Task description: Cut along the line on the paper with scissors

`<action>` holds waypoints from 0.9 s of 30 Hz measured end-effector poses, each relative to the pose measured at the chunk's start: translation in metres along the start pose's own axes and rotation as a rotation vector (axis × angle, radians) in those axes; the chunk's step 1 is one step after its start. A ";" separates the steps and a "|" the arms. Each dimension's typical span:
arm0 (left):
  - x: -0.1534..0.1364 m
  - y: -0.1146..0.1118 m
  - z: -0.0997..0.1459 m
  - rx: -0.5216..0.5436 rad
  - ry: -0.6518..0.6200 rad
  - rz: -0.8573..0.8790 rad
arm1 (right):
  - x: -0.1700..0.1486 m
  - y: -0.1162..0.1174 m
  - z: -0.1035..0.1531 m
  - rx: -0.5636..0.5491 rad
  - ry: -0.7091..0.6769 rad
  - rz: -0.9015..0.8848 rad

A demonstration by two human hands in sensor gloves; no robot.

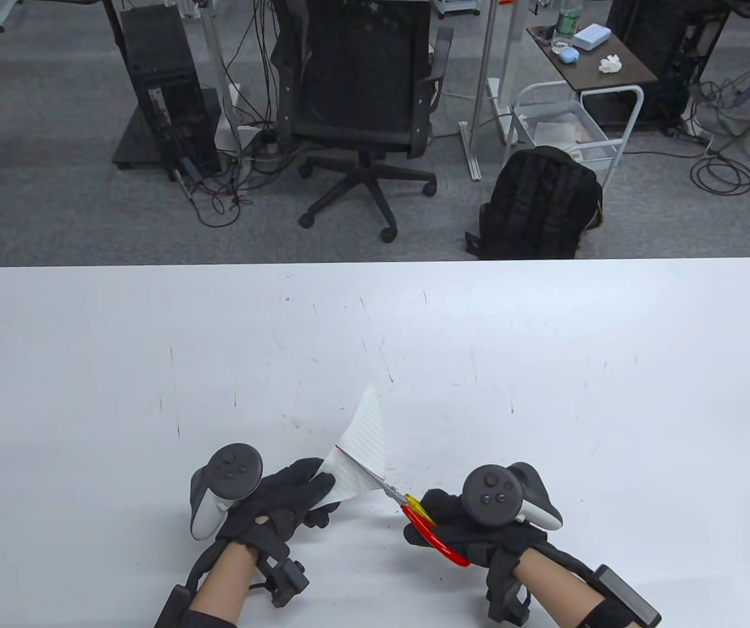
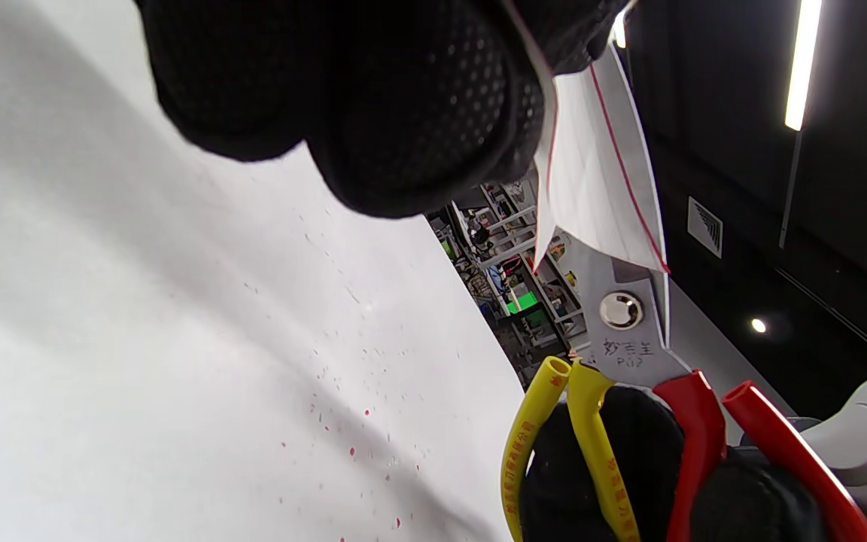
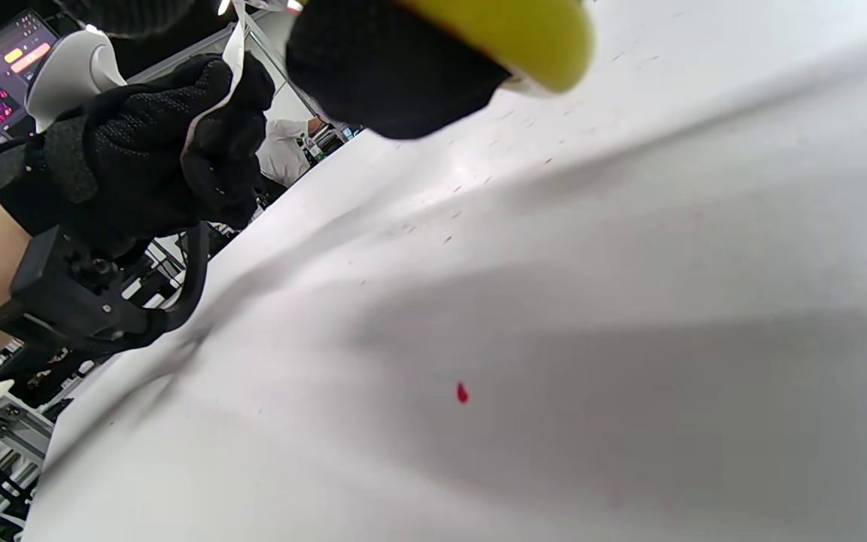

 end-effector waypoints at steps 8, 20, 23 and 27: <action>-0.001 -0.001 -0.001 -0.053 -0.013 -0.009 | 0.005 0.000 -0.007 0.095 -0.017 -0.044; -0.001 -0.003 -0.001 -0.070 -0.011 0.013 | 0.010 -0.001 -0.010 0.036 -0.019 -0.039; -0.001 -0.003 -0.002 -0.069 -0.009 0.016 | 0.009 -0.001 -0.010 0.021 -0.014 -0.042; -0.002 -0.004 -0.002 -0.070 0.001 0.014 | 0.008 0.001 -0.011 0.019 -0.012 -0.052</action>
Point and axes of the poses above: the tracker on the back of each hand, its own x axis roughly to the thumb side, its own z axis roughly from the fingertips to the wrist, y = z × x, the point moved 3 cm from there along -z, roughly from the wrist to the fingertips, and after that the axes turned 12 degrees about x, right-handed, at the moved point
